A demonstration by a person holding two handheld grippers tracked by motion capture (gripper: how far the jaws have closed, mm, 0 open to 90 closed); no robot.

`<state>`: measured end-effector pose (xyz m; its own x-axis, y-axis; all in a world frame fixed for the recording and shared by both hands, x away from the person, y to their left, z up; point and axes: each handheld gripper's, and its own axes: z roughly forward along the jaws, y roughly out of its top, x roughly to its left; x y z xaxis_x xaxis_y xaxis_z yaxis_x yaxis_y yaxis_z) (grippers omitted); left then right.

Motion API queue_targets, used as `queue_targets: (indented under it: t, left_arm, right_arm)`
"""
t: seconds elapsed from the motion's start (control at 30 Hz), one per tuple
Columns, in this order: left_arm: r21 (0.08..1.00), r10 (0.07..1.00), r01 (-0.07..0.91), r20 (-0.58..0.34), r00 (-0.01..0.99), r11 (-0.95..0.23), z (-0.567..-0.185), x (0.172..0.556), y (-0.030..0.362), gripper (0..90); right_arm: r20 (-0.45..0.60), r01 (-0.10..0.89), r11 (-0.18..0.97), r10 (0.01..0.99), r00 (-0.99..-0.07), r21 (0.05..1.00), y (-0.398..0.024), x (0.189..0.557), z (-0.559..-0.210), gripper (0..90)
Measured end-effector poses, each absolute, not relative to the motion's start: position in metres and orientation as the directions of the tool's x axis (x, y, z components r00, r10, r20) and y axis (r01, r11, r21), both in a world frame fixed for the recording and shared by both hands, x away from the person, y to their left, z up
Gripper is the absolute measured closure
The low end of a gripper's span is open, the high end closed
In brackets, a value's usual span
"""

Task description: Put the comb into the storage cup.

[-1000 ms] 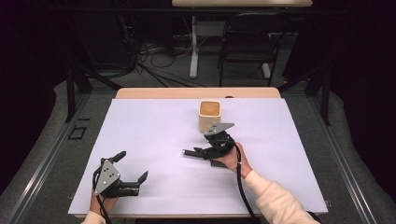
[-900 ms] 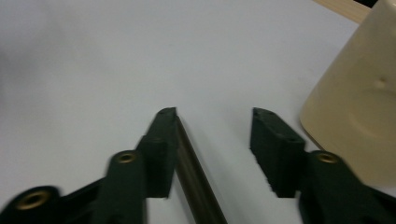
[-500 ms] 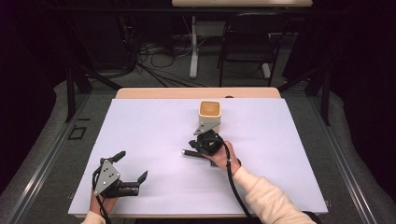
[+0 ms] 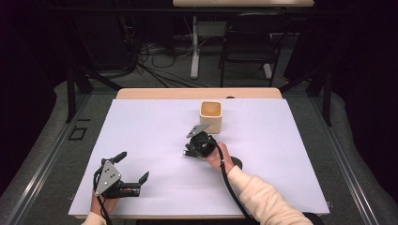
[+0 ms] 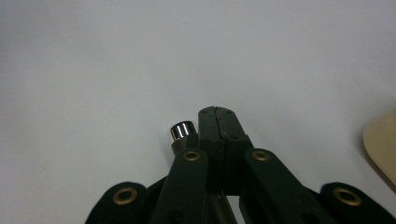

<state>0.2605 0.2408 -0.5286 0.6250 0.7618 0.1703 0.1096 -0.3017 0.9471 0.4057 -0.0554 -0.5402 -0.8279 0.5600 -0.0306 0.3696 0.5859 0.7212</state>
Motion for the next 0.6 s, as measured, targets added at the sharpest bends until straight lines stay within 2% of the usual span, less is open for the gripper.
queue_targets:
  t: [0.6]
  left_arm:
    - [0.947,0.758,0.108,0.17,0.63,-0.302,-0.529,0.261,0.24,0.4]
  right_arm:
    - [-0.018,0.376,0.643,0.518,-0.855,0.667,-0.059,0.389,-0.548,90.0]
